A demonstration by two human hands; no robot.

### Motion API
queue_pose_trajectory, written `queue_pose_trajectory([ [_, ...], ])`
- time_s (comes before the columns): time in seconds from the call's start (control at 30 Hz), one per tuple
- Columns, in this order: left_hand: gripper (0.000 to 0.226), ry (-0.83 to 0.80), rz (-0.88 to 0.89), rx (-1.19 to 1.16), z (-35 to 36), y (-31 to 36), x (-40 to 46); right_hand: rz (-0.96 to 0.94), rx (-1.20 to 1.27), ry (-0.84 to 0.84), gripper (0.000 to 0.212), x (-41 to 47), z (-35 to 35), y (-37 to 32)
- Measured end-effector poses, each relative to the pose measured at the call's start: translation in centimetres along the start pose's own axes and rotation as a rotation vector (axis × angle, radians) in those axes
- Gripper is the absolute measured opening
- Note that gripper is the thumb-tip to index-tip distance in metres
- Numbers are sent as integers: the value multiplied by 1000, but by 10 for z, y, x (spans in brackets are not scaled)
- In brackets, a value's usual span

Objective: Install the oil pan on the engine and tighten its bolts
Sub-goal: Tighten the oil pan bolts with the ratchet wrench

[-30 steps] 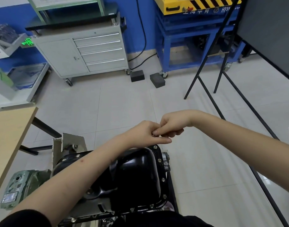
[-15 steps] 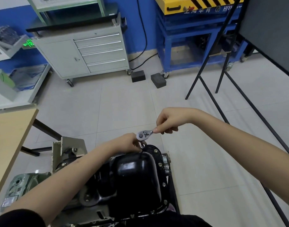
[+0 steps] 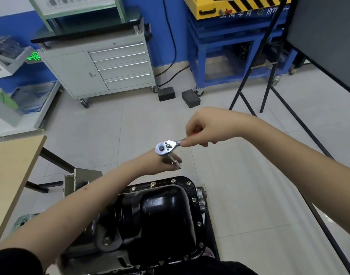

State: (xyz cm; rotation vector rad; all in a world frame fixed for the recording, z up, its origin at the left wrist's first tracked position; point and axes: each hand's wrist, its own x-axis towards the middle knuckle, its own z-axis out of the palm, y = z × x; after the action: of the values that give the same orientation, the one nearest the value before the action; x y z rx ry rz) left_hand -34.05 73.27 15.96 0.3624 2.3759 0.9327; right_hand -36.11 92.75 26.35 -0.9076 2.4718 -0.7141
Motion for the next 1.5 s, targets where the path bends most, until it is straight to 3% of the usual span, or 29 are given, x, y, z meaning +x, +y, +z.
queue_pose_trajectory([
  [0.3, 31, -252, -27, 264, 34, 11, 34, 200, 137, 34, 36, -31, 29, 41],
  [1.13, 24, -161, -46, 229, 47, 6, 28, 173, 200, 54, 36, -44, 56, 52],
  [1.33, 22, -279, -34, 254, 45, 17, 29, 154, 224, 2, 32, -50, 61, 55],
  [1.5, 22, -262, -55, 313, 46, 19, 30, 147, 191, -21, 25, -53, 62, 54],
])
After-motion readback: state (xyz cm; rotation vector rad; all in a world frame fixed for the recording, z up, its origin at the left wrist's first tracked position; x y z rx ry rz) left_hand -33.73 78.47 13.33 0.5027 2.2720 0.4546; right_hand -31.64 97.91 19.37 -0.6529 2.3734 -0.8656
